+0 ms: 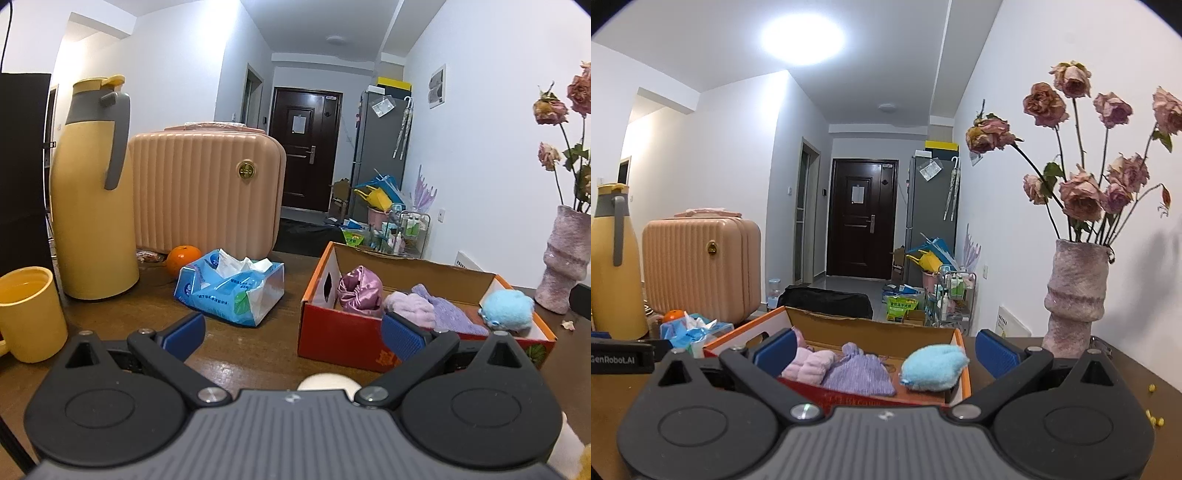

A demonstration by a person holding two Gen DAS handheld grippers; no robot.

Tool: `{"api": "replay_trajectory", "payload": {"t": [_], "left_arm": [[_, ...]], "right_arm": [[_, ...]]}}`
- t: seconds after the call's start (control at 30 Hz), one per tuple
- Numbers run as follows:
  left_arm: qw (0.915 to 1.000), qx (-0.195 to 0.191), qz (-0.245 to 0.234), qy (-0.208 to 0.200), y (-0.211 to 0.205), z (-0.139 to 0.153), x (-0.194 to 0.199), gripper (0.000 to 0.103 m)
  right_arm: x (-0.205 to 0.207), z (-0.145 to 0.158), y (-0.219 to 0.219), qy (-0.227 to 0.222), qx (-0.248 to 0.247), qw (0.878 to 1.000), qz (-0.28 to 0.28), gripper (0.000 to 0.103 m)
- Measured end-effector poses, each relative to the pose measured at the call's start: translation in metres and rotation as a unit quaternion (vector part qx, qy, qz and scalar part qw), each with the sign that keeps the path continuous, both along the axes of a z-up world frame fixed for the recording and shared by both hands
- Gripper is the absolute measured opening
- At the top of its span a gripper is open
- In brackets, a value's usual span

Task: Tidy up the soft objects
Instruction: 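Move both tools back from the box toward the items on the table, then grasp the yellow-white plush lamb with the right tool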

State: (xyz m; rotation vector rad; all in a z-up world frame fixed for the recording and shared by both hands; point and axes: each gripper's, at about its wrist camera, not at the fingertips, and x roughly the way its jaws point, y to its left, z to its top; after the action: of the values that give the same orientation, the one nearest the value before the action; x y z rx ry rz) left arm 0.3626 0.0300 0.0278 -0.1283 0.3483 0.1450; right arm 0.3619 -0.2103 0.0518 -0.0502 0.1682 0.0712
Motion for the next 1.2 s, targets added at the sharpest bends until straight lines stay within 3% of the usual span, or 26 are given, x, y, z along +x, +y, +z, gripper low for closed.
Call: {"api": "replay_trajectory", "payload": {"t": [0.43, 1.2], "left_arm": [[0.9996, 0.01, -0.025, -0.001, -0.008, -0.004, -0.042, 0.103], [0.998, 0.025, -0.055, 0.02, -0.018, -0.018, -0.078, 0.103]], "right_arm": [[-0.041, -0.016, -0.001, 0.01, -0.01, 1.0, 0.008, 0.103], [-0.08, -0.046, -0.014, 0.054, -0.024, 0.998, 0.002, 0.103]]}}
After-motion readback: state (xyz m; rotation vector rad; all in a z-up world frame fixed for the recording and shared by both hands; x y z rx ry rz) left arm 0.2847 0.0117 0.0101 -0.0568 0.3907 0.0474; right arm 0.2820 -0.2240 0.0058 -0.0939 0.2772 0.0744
